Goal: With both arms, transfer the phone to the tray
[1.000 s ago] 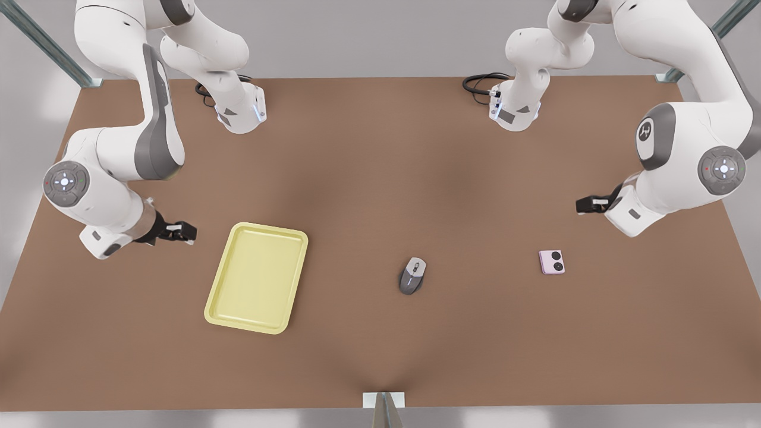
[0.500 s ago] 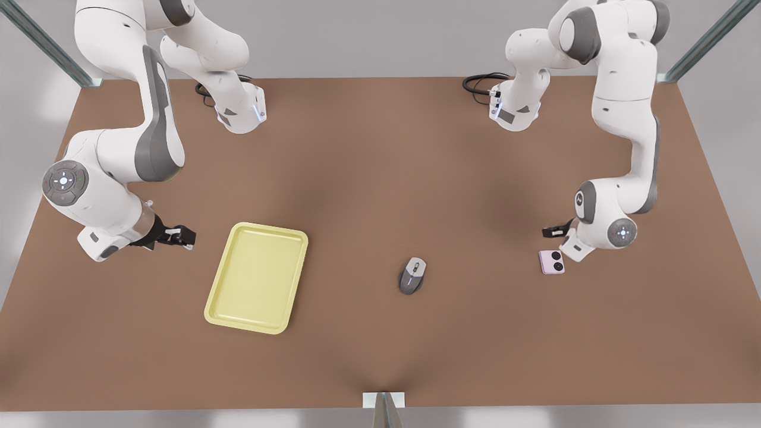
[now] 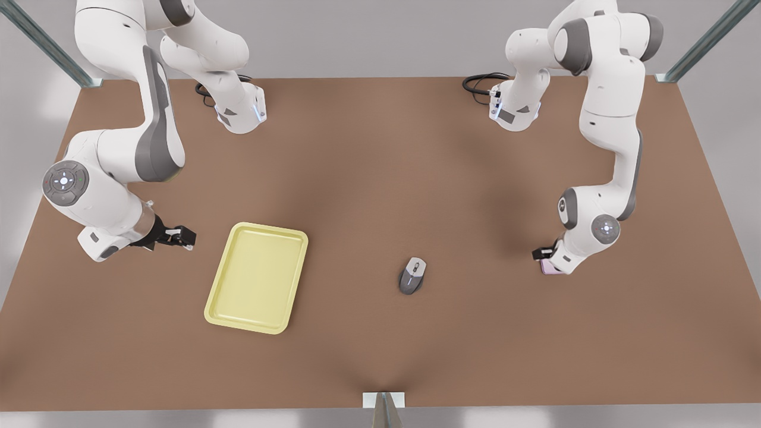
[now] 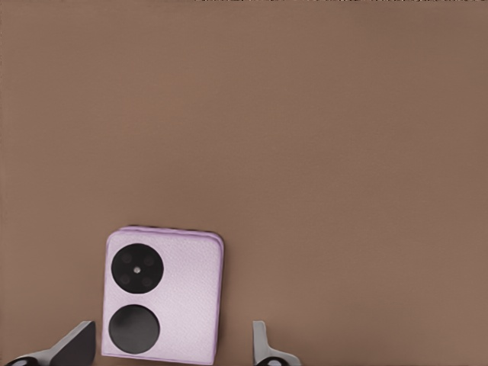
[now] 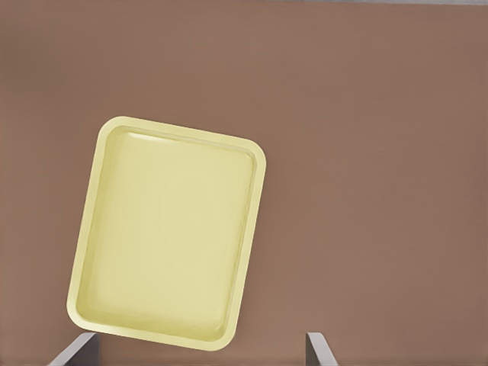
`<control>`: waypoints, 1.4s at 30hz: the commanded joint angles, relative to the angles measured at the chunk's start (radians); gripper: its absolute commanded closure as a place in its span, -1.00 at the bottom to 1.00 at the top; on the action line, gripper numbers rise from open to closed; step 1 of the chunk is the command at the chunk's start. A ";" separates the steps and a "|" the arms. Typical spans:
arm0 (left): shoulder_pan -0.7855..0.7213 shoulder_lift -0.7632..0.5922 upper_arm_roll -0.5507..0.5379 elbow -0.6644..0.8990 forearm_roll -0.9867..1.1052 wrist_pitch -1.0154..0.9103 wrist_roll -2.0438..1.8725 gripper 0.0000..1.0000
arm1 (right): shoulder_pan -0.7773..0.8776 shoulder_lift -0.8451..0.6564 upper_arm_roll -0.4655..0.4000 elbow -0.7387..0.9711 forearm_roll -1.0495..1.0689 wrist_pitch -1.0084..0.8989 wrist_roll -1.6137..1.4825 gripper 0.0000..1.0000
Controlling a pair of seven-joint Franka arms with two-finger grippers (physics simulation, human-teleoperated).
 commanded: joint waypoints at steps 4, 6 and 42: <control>0.008 0.014 0.001 0.025 -0.002 0.027 0.012 -1.00 | 0.000 0.000 0.000 -0.001 0.001 -0.001 0.004 -1.00; 0.017 0.029 0.001 0.054 -0.002 0.024 0.013 -1.00 | 0.001 0.000 0.000 0.001 0.001 -0.001 0.004 -1.00; -0.514 0.144 -0.019 0.536 -0.019 -0.548 -0.902 -0.26 | 0.001 0.005 0.000 0.002 0.001 -0.001 0.002 -1.00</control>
